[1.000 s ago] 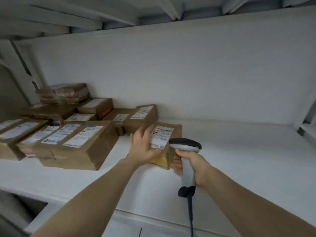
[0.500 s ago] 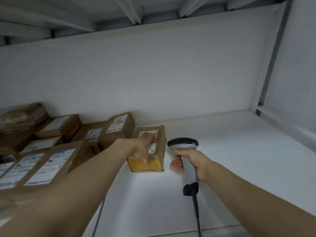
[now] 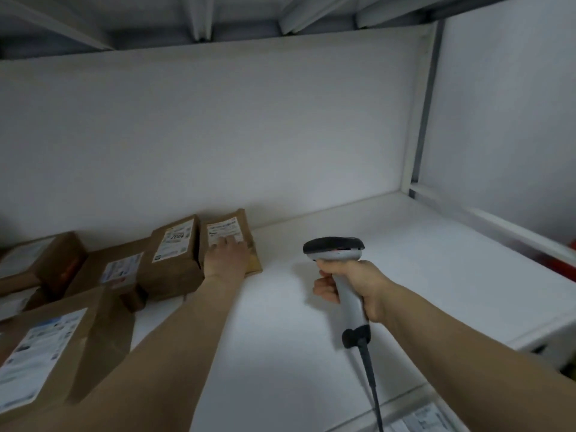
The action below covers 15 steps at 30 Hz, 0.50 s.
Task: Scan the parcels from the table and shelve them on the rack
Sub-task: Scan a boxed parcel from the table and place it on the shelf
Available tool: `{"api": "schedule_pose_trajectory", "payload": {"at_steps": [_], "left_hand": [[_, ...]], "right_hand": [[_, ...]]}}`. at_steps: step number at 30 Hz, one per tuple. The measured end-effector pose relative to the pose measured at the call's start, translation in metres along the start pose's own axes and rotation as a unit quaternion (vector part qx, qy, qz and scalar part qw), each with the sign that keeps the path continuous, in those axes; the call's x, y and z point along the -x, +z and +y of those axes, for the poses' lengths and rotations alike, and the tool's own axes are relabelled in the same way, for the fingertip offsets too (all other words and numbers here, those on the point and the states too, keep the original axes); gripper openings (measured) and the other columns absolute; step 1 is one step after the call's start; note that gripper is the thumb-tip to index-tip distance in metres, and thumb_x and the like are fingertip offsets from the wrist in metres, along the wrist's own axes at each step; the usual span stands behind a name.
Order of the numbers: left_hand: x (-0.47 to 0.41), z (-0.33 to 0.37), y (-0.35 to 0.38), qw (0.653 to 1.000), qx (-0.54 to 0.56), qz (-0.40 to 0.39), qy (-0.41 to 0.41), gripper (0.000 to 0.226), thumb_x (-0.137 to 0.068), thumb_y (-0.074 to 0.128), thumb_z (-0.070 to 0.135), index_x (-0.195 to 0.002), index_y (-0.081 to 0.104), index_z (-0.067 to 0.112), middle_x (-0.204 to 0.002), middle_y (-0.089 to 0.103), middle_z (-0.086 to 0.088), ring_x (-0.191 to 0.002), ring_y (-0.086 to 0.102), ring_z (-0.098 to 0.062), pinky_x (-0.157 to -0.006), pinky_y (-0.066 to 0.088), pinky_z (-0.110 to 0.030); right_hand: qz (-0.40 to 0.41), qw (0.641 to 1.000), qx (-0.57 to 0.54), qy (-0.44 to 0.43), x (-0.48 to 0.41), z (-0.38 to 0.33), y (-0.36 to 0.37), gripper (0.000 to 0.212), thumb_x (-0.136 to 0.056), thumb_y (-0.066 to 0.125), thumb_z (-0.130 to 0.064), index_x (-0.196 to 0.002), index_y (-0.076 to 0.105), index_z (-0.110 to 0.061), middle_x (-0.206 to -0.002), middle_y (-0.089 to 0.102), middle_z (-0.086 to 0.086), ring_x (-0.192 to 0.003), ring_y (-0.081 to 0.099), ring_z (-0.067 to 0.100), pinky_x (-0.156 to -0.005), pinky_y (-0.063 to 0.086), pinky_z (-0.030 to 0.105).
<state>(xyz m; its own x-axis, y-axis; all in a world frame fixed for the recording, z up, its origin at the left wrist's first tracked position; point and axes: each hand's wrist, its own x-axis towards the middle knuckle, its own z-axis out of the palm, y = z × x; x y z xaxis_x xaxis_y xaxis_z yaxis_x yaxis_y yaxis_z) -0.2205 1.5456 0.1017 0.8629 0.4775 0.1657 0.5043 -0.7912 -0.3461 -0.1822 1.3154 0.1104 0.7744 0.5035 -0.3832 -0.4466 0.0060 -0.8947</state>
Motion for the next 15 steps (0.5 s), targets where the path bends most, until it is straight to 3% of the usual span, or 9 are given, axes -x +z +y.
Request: {"api": "schedule_pose_trajectory", "payload": {"at_steps": [4,8,11,15], "left_hand": [[0.007,0.012,0.003,0.997,0.042,-0.061,-0.031,0.044,-0.1,0.038,0.009,-0.143,0.037,0.006,-0.145,0.03,-0.02,-0.137,0.024,-0.035,-0.091,0.048,-0.038],[0.019,0.035,-0.009,0.996,0.06,-0.039,-0.055,0.057,-0.098,0.041,0.016,-0.149,0.023,0.001,-0.157,0.003,-0.025,-0.145,0.01,-0.037,-0.091,0.048,-0.037],[0.026,0.067,-0.033,0.994,0.098,-0.034,0.019,0.045,-0.096,0.045,0.024,-0.136,0.042,0.003,-0.155,0.012,-0.021,-0.139,0.021,-0.034,-0.089,0.046,-0.037],[0.043,0.131,-0.068,0.981,0.142,0.008,0.132,0.044,-0.099,0.038,0.041,-0.123,0.053,0.008,-0.131,0.044,-0.012,-0.117,0.046,-0.027,-0.078,0.04,-0.034]], "right_hand": [[0.019,1.0,-0.01,-0.017,0.012,-0.004,-0.006,0.03,-0.082,0.075,-0.016,-0.098,0.062,0.004,-0.084,0.068,0.021,-0.069,0.07,0.027,-0.066,0.059,0.032],[0.031,0.999,0.015,-0.01,0.026,-0.003,-0.023,0.037,-0.082,0.076,-0.026,-0.106,0.063,-0.001,-0.089,0.071,0.019,-0.068,0.071,0.024,-0.06,0.058,0.031],[0.037,0.999,0.027,-0.01,0.043,0.001,-0.044,0.037,-0.081,0.076,-0.031,-0.105,0.062,-0.006,-0.079,0.071,0.015,-0.064,0.069,0.024,-0.059,0.057,0.031],[0.078,0.997,0.014,-0.021,0.074,0.006,-0.087,0.041,-0.08,0.077,-0.034,-0.106,0.061,-0.007,-0.065,0.065,0.013,-0.052,0.06,0.021,-0.057,0.055,0.033]]}}
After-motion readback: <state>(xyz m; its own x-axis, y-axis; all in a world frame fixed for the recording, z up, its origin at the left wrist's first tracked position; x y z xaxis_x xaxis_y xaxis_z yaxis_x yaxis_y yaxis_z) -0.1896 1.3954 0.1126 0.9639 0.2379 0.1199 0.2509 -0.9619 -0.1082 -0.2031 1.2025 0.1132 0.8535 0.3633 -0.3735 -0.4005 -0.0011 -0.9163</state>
